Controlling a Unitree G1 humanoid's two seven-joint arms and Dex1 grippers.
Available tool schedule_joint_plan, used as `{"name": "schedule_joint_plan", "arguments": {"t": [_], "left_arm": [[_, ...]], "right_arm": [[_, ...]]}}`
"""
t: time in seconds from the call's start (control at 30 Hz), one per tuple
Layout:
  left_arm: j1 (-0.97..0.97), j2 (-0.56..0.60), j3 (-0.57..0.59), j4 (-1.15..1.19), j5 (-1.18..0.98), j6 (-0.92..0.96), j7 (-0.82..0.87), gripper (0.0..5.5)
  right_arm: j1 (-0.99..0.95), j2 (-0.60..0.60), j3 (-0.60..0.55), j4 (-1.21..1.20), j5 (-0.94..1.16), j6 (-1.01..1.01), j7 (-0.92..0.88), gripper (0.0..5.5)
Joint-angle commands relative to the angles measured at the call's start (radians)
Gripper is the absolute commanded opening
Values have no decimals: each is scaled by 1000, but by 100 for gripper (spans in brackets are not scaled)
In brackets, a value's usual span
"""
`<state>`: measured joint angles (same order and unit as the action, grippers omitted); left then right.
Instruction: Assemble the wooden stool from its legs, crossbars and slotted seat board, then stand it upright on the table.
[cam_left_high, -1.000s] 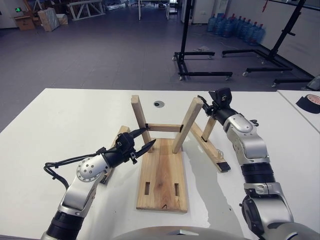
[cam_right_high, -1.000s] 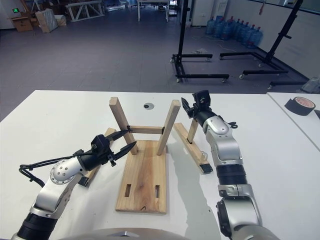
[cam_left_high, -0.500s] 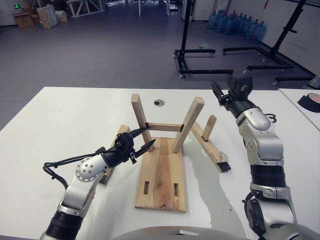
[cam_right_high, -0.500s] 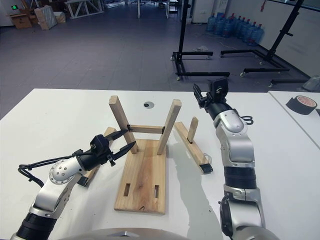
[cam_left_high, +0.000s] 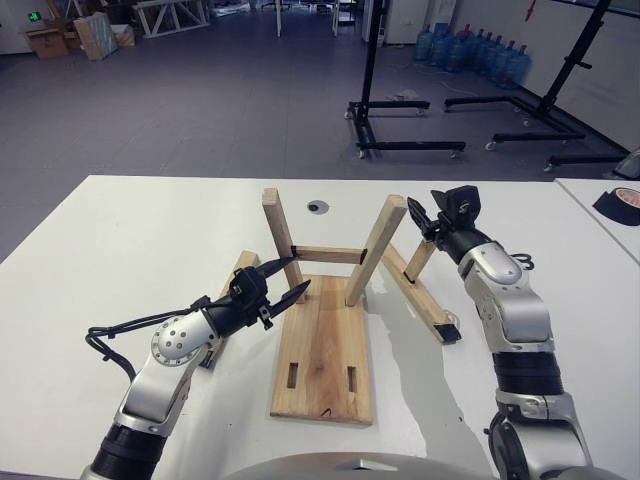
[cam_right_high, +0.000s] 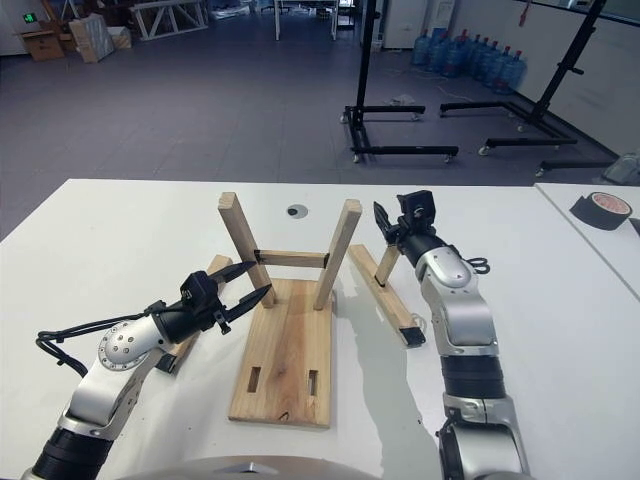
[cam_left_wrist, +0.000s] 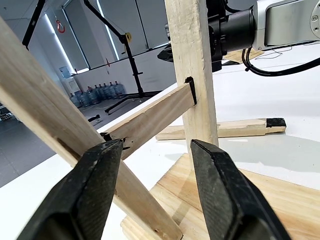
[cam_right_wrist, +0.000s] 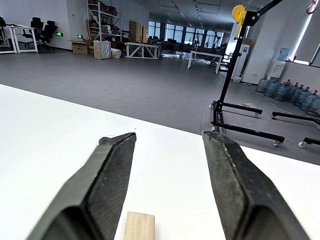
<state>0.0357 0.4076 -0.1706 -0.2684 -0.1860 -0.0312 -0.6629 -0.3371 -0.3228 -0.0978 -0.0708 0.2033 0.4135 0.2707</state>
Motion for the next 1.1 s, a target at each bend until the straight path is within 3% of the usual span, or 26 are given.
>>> {"name": "schedule_joint_plan", "arguments": {"t": [0.03, 0.3, 0.47, 0.57, 0.77, 0.93, 1.1], "left_arm": [[-7, 8, 7, 10, 9, -3, -1, 245], [2, 11, 14, 8, 9, -8, 1, 245], [26, 11, 17, -8, 10, -7, 6, 245], [38, 15, 24, -14, 4, -5, 3, 245], [37, 19, 30, -17, -2, 2, -7, 245], [46, 21, 26, -21, 5, 1, -6, 245], [40, 13, 15, -16, 11, 2, 1, 245]], "right_arm": [[-13, 8, -11, -29, 21, 52, -5, 245], [-117, -67, -162, -128, 124, 163, -4, 245], [46, -123, -295, -51, 198, 137, 96, 245], [251, -170, -258, -48, 238, 188, 247, 245], [415, -108, -173, -120, 226, 232, 226, 361], [436, -91, -84, -186, 206, 282, 187, 364], [397, -115, -16, -106, 114, 316, 122, 364]]}}
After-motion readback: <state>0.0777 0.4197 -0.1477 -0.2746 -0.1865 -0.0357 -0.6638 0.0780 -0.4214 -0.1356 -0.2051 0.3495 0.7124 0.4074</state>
